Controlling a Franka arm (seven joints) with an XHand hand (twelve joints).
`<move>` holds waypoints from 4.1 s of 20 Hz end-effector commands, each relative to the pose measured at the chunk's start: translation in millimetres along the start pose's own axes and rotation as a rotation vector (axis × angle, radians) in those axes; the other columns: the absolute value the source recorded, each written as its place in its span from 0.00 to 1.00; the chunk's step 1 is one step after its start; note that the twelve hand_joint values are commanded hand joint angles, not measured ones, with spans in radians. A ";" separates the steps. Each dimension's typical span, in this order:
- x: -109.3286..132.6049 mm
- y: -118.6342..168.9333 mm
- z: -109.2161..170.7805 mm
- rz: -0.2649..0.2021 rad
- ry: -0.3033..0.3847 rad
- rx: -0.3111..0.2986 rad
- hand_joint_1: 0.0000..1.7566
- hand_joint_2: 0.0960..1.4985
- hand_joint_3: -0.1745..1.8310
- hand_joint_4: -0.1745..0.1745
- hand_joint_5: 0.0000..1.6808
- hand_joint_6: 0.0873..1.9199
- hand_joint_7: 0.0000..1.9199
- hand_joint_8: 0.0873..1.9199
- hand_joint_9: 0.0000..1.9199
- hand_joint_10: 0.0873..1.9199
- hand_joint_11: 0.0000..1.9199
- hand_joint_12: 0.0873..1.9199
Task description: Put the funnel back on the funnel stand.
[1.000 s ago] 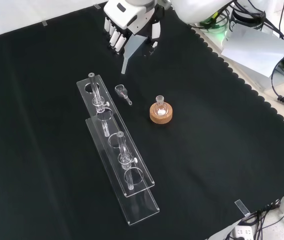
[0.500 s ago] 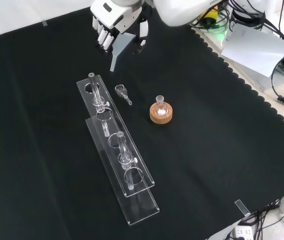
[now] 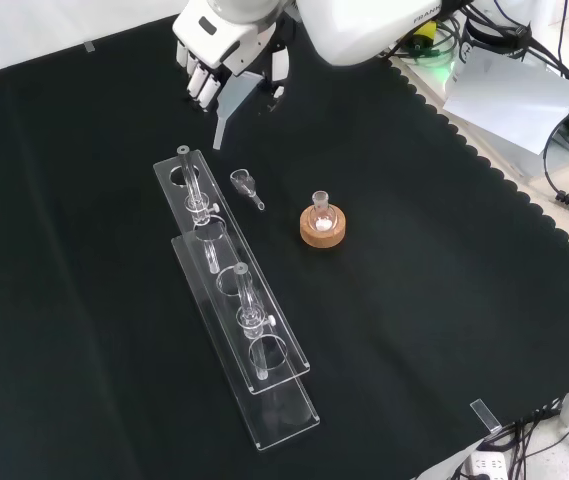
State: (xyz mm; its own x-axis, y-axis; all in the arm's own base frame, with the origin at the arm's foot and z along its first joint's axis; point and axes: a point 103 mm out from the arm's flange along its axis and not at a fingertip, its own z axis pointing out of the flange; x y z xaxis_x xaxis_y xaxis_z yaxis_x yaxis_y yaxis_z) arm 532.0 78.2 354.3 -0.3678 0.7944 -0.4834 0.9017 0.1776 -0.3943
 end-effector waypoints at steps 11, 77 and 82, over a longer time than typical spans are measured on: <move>-30.6 49.9 20.7 -0.027 -0.014 0.017 0.54 0.38 0.41 0.23 0.49 0.39 0.44 0.34 0.75 0.04 0.64 0.39; 4.7 97.9 30.5 -0.082 -0.114 0.069 0.53 0.38 0.42 0.24 0.49 0.39 0.44 0.34 0.75 0.02 0.63 0.40; 9.3 99.0 27.4 -0.068 -0.101 0.114 0.50 0.37 0.42 0.31 0.32 0.35 0.38 0.34 0.66 0.00 0.53 0.47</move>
State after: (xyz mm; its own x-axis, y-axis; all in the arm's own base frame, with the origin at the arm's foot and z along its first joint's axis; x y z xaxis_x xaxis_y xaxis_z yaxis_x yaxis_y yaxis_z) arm 609.2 78.6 288.9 -0.4618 0.7089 -0.5331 0.8505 0.1834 -0.4929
